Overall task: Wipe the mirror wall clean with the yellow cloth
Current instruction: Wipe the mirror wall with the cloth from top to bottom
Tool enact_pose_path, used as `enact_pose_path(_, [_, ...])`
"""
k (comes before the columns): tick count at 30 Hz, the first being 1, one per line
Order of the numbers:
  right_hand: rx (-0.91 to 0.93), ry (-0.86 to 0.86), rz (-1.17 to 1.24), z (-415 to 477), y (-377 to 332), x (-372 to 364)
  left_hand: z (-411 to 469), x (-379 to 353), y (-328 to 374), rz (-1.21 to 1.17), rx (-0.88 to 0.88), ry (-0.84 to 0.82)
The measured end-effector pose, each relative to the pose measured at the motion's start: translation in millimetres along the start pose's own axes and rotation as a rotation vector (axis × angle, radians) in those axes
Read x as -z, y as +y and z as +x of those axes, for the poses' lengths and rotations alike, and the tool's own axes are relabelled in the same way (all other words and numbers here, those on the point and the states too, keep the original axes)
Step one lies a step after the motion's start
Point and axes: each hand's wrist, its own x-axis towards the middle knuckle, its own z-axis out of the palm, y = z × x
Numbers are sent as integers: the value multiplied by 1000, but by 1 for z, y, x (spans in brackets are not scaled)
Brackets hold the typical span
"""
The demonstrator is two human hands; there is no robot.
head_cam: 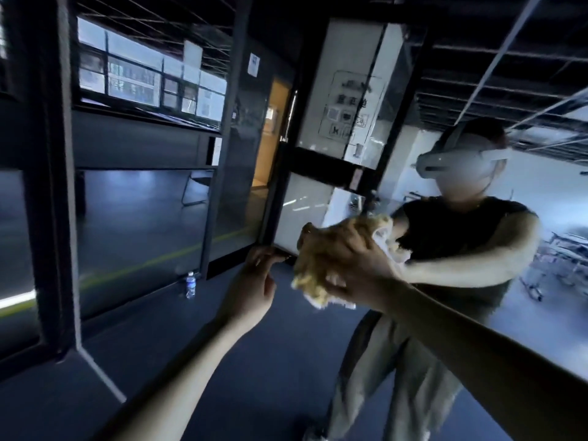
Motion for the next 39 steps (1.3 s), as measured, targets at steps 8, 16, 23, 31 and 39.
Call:
enact_pose_path(8, [-186,49,-183,81,31,16,-1,31,-32,47,-24,-91])
enact_pose_path(16, [-230,-226,99,102,-32,-21,-3,24,-38,41,14,-74])
enact_pose_path(23, [-17,-495,6,23,-68,-57,-23,-9,-19,34,63,-230])
enact_pose_path(31, [-420,67,-41,-123,-34,33,-14,-28,20,-53,17,-308])
enact_pose_path(39, [-455,147,-261,-81,-31,46,-4,-46,47,-132,-14,-286])
